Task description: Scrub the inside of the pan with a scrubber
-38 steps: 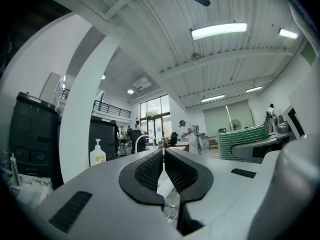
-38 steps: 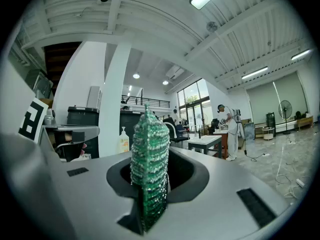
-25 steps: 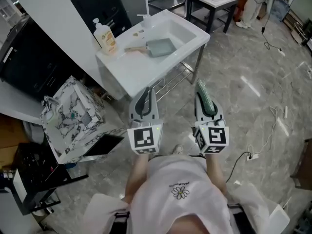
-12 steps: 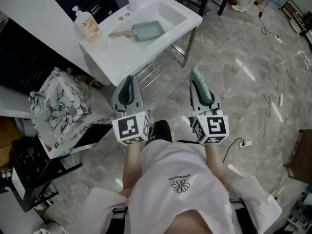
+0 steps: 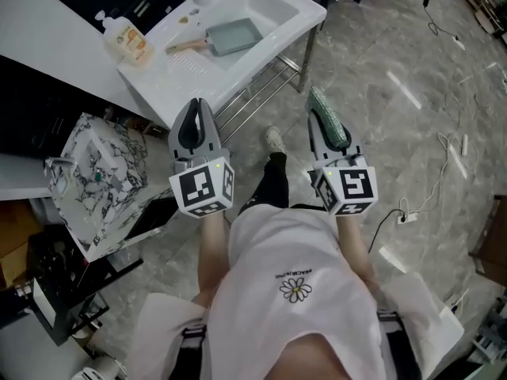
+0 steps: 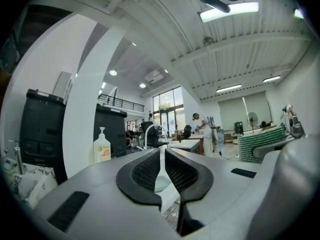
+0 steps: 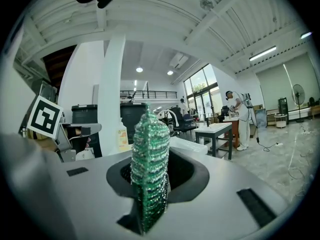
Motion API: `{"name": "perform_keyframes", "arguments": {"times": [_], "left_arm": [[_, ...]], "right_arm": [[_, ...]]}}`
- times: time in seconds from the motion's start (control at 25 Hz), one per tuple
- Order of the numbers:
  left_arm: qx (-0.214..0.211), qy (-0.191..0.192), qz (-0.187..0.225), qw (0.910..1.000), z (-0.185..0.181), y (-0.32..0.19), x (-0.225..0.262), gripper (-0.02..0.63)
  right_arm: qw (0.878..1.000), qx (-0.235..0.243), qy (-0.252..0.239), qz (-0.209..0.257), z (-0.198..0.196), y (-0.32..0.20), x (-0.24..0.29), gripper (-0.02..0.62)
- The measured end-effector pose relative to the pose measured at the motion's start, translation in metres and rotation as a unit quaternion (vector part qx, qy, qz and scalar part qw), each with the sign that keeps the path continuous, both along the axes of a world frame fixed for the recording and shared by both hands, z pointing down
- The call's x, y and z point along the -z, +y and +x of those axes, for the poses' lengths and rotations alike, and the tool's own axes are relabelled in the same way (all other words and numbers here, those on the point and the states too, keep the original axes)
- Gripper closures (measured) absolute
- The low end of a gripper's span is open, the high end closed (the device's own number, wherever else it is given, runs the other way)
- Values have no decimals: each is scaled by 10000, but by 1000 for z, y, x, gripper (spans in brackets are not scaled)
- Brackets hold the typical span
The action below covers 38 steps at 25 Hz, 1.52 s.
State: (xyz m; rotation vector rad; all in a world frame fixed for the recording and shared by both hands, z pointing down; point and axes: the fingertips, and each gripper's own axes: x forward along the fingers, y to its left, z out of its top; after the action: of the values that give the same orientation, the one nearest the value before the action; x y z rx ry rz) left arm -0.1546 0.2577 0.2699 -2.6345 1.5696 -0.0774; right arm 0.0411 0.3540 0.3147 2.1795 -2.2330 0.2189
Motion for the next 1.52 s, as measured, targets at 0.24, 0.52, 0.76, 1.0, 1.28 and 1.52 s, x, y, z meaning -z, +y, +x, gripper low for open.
{"name": "perform_keyframes", "arguments": {"times": [0.24, 0.52, 0.76, 1.0, 1.28, 1.52], "left_arm": [[-95, -10, 35, 9999, 27, -58, -7, 581], [-287, -15, -31, 9996, 66, -161, -5, 550], [-489, -2, -283, 9984, 101, -253, -12, 474], [-241, 66, -460, 9986, 96, -329, -21, 451], [198, 35, -616, 9979, 82, -368, -27, 451], [614, -11, -612, 9962, 59, -376, -28, 451]], "right_arm": [[10000, -45, 63, 3, 24, -58, -2, 531], [9998, 17, -48, -191, 57, -166, -2, 531], [9990, 327, -86, -307, 78, -284, 10, 531], [9957, 797, -119, -445, 76, -381, 9, 531], [9903, 1216, -108, -662, 68, -430, 8, 531], [9843, 1666, -123, -570, 49, -460, 6, 531]]}}
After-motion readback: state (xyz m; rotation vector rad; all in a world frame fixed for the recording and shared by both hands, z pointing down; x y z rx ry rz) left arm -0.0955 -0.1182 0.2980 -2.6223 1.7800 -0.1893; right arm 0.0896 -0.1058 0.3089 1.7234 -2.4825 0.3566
